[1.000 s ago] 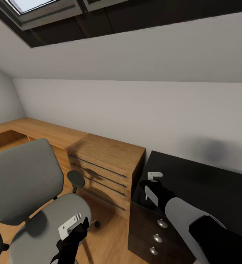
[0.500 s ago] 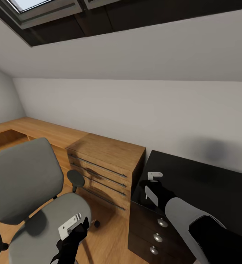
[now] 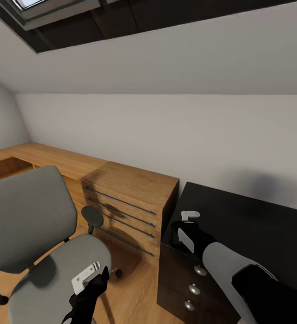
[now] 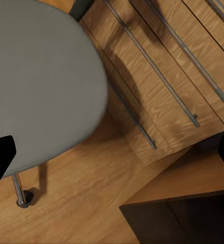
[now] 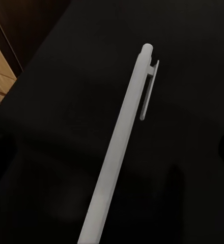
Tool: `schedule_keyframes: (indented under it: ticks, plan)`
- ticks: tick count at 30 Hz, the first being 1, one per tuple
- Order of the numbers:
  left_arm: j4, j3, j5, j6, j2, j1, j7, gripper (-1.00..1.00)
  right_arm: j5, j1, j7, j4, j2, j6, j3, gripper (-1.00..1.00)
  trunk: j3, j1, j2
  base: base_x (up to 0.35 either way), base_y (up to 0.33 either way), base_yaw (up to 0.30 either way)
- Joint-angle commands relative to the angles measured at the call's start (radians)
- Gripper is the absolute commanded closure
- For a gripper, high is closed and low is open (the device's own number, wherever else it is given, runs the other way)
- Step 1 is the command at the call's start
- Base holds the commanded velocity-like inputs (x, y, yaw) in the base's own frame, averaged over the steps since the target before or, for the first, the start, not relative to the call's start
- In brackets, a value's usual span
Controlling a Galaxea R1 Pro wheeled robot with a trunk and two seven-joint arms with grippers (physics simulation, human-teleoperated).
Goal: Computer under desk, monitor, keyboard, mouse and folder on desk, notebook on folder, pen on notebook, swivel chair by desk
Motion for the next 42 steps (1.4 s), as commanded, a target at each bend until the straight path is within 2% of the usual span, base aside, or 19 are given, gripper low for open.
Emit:
schedule_keyframes:
  ticks: [1,7,30,34,42]
  plan:
    - [-0.001,-0.002,0.009,-0.009,0.001,-0.001,0.004,-1.0,-0.006,-0.001,-0.006,-0.002,0.0,0.006,0.009,-1.0,-0.004,0.004,-0.008,0.0,0.0,0.0]
    - [-0.001,-0.002,0.009,-0.009,0.001,-0.001,0.004,-1.0,-0.006,-0.001,-0.006,-0.001,0.0,0.007,0.008,-1.0,-0.023,0.027,-0.05,0.0,0.0,0.0]
    - [-0.001,-0.003,0.009,-0.009,0.001,-0.001,0.004,-1.0,-0.006,-0.001,-0.006,-0.001,0.0,0.006,0.009,-1.0,-0.023,0.027,-0.05,0.0,0.0,0.0]
    - [-0.001,-0.003,0.009,-0.009,0.001,-0.001,0.004,-1.0,-0.006,-0.001,-0.006,-0.001,0.0,0.006,0.009,-1.0,-0.036,0.042,-0.078,0.0,0.0,0.0]
    - [-0.001,-0.003,0.009,-0.009,0.001,-0.001,0.004,-1.0,-0.006,-0.001,-0.006,-0.002,0.0,0.007,0.009,-1.0,-0.036,0.042,-0.078,0.0,0.0,0.0]
